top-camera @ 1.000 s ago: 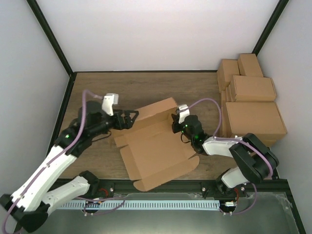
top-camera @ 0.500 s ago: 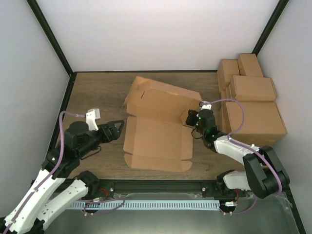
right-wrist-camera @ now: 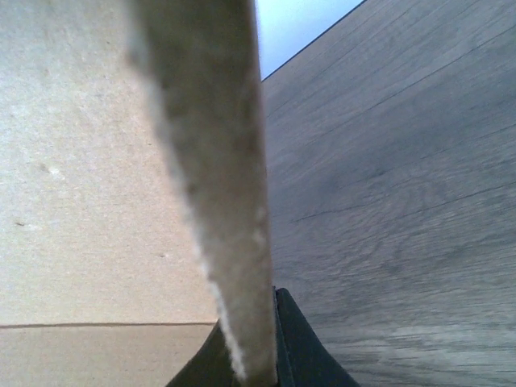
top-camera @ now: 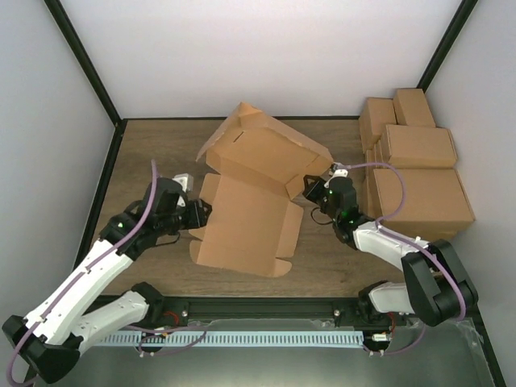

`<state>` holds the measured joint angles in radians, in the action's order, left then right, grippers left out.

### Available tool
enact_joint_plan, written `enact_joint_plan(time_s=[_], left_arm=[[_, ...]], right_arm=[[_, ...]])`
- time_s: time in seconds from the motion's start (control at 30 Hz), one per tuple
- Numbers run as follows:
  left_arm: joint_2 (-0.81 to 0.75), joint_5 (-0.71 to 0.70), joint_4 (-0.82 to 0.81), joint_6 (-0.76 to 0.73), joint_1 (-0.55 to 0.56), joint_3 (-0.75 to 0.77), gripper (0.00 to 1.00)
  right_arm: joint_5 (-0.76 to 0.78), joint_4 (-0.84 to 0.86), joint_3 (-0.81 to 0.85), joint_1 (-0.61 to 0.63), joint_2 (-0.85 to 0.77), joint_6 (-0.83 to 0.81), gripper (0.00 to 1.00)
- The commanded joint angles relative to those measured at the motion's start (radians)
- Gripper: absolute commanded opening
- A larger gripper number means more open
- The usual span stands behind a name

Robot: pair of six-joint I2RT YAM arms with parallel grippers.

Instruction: Fold the paper box

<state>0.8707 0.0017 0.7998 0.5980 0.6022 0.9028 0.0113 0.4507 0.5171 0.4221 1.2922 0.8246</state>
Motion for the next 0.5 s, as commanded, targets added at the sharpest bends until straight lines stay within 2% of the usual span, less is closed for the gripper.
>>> enact_joint_plan(time_s=[0.0, 0.03, 0.07, 0.17, 0.27, 0.37, 0.47], left_arm=[[0.052, 0.047, 0.045, -0.076, 0.002, 0.14, 0.23], [0.078, 0.061, 0.072, -0.076, 0.002, 0.183, 0.11], [0.106, 0.067, 0.109, -0.075, 0.002, 0.247, 0.05], [0.172, 0.1, 0.2, -0.078, 0.007, 0.381, 0.04], [0.199, 0.114, 0.259, -0.076, 0.017, 0.478, 0.04], [0.244, 0.078, 0.344, -0.101, 0.018, 0.575, 0.04], [0.302, 0.016, 0.438, -0.136, 0.018, 0.659, 0.04]], right_arm=[[-0.059, 0.081, 0.013, -0.003, 0.03, 0.089, 0.01], [-0.072, 0.099, 0.006, -0.003, 0.037, 0.107, 0.01], [-0.083, 0.138, -0.01, -0.003, 0.044, 0.125, 0.01], [-0.089, 0.212, -0.05, -0.001, 0.081, 0.182, 0.01], [-0.103, 0.229, -0.037, -0.001, 0.153, 0.212, 0.17], [-0.169, 0.29, -0.05, 0.003, 0.211, 0.22, 0.27], [-0.204, 0.326, -0.072, 0.037, 0.236, 0.197, 0.5]])
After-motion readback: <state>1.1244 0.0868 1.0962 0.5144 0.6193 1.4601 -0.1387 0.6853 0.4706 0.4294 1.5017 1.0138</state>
